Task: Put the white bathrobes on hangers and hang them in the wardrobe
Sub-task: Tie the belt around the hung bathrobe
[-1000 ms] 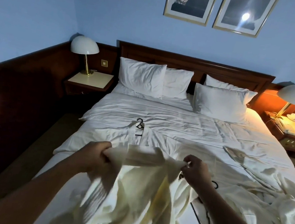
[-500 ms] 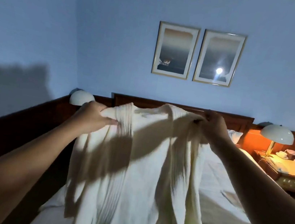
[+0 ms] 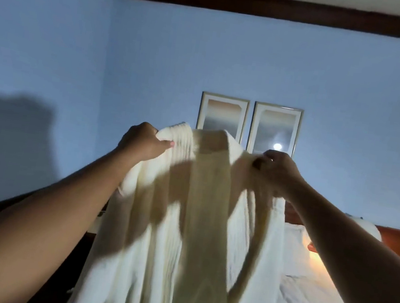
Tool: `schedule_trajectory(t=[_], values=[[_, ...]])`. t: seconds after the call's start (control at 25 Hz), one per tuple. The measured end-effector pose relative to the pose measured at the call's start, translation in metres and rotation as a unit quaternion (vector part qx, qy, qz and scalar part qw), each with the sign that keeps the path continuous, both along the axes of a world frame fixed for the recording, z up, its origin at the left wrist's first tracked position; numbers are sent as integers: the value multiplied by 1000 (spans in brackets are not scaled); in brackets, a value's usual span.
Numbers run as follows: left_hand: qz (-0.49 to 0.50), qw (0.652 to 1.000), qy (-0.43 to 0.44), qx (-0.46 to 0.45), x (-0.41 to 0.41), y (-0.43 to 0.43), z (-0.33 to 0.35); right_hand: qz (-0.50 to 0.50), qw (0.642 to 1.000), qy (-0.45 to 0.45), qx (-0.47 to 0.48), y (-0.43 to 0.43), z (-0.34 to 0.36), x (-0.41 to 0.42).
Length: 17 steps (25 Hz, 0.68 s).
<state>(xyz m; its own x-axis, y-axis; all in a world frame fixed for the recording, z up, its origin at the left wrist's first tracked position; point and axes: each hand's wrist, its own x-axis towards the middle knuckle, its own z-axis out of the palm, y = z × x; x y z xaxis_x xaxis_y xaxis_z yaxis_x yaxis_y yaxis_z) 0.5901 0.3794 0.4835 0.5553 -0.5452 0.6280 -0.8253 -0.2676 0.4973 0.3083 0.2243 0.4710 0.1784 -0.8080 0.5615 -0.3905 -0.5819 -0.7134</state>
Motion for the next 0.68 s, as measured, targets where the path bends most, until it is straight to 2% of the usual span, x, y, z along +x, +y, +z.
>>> schedule_trajectory(t=[0.16, 0.28, 0.32, 0.4, 0.48, 0.52, 0.6, 0.64, 0.68], values=[[-21, 997, 14, -71, 4, 7, 30, -103, 981, -90, -139, -2, 39, -17], [60, 993, -88, -45, -4, 3, 58, -112, 976, 14, -188, 4, 54, -6], [95, 987, -124, -29, -7, 1, 64, -124, 976, 1, -178, 7, 63, -4], [129, 976, -170, -51, -14, 1, 86, -150, 966, -114, -176, 21, 98, -3], [122, 972, -169, -110, -17, 8, 120, -143, 948, -210, -193, 32, 140, -4], [94, 975, -163, -121, -15, 13, 139, -112, 952, -198, -203, 36, 159, -5], [40, 985, -155, -71, -5, 22, 159, -79, 971, -20, -223, 34, 173, -8], [29, 988, -148, -46, -1, 26, 159, -93, 968, 50, -227, 31, 169, -11], [22, 989, -139, -42, 4, 30, 154, -122, 959, 67, -246, 25, 162, -16]])
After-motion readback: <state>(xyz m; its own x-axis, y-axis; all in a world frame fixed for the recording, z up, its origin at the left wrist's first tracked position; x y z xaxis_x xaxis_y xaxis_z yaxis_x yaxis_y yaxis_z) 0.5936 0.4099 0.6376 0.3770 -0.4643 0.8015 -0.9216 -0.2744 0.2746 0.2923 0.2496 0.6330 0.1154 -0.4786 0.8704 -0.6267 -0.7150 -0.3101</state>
